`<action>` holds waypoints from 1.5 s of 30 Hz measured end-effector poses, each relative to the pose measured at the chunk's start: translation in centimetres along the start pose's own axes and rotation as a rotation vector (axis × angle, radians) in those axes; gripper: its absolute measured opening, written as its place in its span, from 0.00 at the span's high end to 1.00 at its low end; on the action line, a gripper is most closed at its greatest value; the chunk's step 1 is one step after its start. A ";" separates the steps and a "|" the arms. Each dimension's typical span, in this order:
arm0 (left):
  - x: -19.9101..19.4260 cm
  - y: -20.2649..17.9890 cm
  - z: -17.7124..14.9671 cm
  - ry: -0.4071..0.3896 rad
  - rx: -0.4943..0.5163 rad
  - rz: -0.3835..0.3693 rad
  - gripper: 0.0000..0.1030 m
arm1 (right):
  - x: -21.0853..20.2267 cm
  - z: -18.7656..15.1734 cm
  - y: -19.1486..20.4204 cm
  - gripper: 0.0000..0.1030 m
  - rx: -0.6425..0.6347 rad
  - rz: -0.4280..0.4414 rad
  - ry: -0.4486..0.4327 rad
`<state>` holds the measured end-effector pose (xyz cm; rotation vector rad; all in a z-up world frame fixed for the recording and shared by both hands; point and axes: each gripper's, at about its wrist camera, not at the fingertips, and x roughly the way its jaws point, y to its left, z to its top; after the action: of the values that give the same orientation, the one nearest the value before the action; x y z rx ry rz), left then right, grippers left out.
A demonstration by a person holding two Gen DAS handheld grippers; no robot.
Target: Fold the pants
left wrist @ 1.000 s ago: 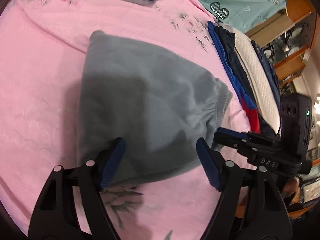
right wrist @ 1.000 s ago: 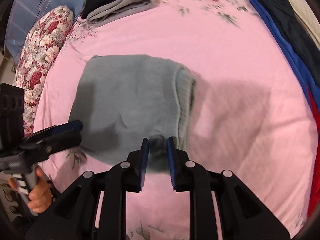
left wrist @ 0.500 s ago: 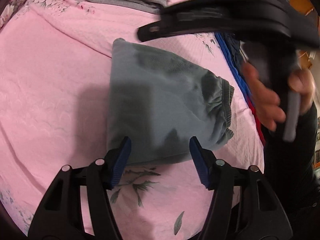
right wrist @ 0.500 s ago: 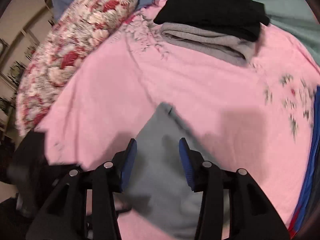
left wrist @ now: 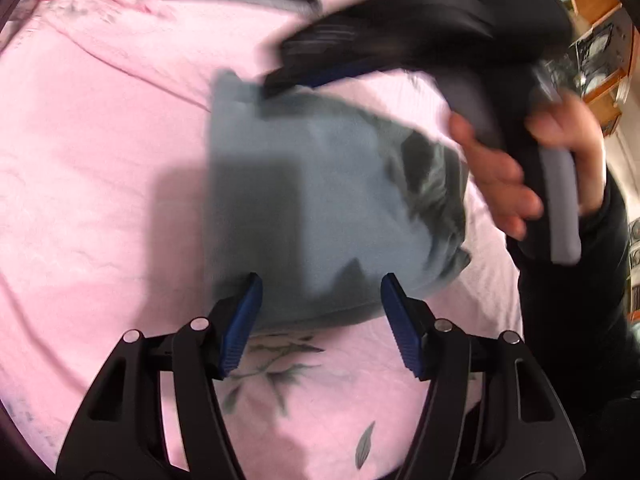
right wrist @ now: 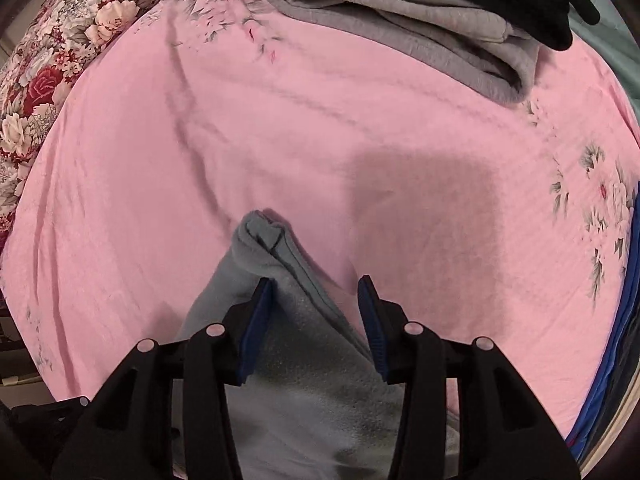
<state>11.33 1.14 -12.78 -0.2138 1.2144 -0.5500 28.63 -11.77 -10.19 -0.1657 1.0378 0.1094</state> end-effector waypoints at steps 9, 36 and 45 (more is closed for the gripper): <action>-1.7 6.7 1.7 -0.023 -0.221 -0.046 0.16 | -13.0 -10.2 -6.0 0.47 0.182 0.116 -0.298; 6.4 4.0 5.6 0.127 -0.126 -0.330 0.09 | -4.2 -19.7 -13.5 0.47 0.624 0.349 -0.100; 7.0 2.4 5.5 0.127 -0.092 -0.229 0.65 | -2.3 -17.7 -13.9 0.47 0.635 0.506 -0.156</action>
<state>18.83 -1.12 -17.73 -0.4042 1.3487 -0.7159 14.81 -28.83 -15.84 0.6765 0.8952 0.2397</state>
